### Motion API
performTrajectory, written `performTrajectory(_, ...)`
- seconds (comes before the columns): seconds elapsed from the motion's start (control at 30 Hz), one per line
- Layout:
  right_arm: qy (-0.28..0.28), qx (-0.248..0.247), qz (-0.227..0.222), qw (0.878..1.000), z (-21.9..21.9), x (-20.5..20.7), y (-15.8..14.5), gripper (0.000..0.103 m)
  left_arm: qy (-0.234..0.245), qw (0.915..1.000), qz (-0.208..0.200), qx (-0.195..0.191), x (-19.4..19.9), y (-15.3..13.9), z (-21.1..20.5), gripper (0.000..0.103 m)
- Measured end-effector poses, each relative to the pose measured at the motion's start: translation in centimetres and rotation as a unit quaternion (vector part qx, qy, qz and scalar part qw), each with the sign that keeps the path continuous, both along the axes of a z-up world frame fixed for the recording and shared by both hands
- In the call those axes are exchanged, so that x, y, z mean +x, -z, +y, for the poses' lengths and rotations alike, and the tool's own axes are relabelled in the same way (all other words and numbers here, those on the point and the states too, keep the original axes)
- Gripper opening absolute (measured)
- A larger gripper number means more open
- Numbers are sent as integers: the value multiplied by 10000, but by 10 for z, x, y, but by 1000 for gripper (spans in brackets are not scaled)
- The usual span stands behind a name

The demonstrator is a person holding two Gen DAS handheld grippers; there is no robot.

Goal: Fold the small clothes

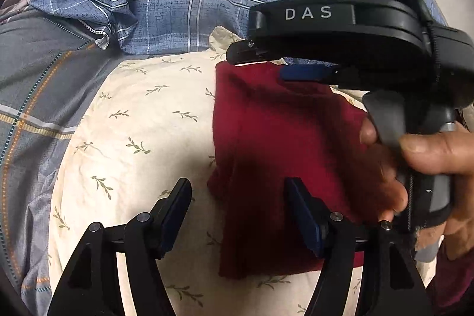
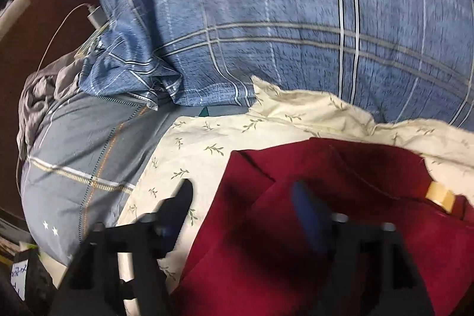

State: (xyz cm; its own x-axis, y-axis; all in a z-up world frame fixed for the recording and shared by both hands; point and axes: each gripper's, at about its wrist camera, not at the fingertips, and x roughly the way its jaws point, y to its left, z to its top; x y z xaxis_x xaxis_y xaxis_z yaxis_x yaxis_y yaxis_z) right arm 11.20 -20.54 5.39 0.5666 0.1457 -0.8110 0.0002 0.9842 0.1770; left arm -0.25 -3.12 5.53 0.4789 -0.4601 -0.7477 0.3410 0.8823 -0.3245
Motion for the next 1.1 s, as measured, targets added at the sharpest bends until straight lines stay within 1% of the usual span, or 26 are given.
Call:
performTrajectory(0.1, 112, -178, 155, 9997, 2, 4, 6, 72, -33, 10000, 34, -32, 0, 1, 1, 69)
performTrajectory(0.17, 204, -193, 266, 9993, 3, 11, 16, 76, -64, 10000, 61, -43, 2, 2, 1, 70)
performTrajectory(0.23, 177, -286, 459, 9984, 4, 14, 26, 77, -72, 9999, 88, -59, 4, 3, 2, 70)
performTrajectory(0.37, 74, -825, 478, 9954, 14, 20, 37, 78, -106, 9999, 96, -44, 7, 4, 1, 73)
performTrajectory(0.47, 10, -982, 389, 9944, 17, 21, 43, 80, -127, 9998, 115, -33, 9, 6, 0, 75)
performTrajectory(0.5, 1, -1033, 339, 9941, 17, 19, 44, 77, -132, 9998, 122, -32, 10, 7, 0, 75)
performTrajectory(0.53, 5, -1068, 278, 9939, 17, 17, 45, 71, -138, 9998, 131, -43, 11, 8, 0, 76)
performTrajectory(0.57, 52, -1098, 225, 9937, 16, 15, 44, 52, -139, 9998, 139, -76, 12, 8, 0, 76)
performTrajectory(0.6, 75, -1037, 157, 9945, 12, 12, 40, 43, -138, 9997, 151, -130, 14, 9, 1, 76)
performTrajectory(0.63, 51, -812, 95, 9966, 7, 8, 35, 29, -131, 9995, 166, -220, 15, 8, 2, 76)
performTrajectory(0.67, 32, -620, 60, 9981, 3, 5, 30, 14, -112, 9989, 201, -400, 17, 8, 4, 76)
performTrajectory(0.73, 55, -376, -92, 9992, -5, -5, 16, 11, -23, 9967, 309, -745, 21, 11, 5, 82)
performTrajectory(0.8, 42, -257, -229, 9994, -11, -14, 6, 7, 73, 9933, 468, -1051, 27, 15, 3, 83)
performTrajectory(0.83, 70, -169, -286, 9994, -15, -19, 1, 1, 63, 9927, 494, -1100, 30, 17, 3, 84)
performTrajectory(0.9, 145, -190, -439, 9988, -22, -27, -8, 0, 42, 9917, 498, -1183, 36, 22, 0, 85)
performTrajectory(0.97, 174, -224, -375, 9989, -28, -28, -9, 0, -18, 9910, 499, -1241, 41, 26, 0, 84)
performTrajectory(1.0, 205, -141, -327, 9992, -32, -29, -8, 0, -59, 9902, 504, -1303, 44, 29, 1, 75)
performTrajectory(1.03, 162, 63, -292, 9994, -37, -31, -7, 1, -91, 9899, 507, -1321, 44, 30, 2, 68)
performTrajectory(1.07, 140, 174, -275, 9994, -38, -32, -7, 8, -79, 9891, 539, -1371, 45, 30, 3, 55)
performTrajectory(1.1, 153, 320, -263, 9990, -40, -34, -7, 10, -9, 9877, 574, -1457, 44, 30, 3, 50)
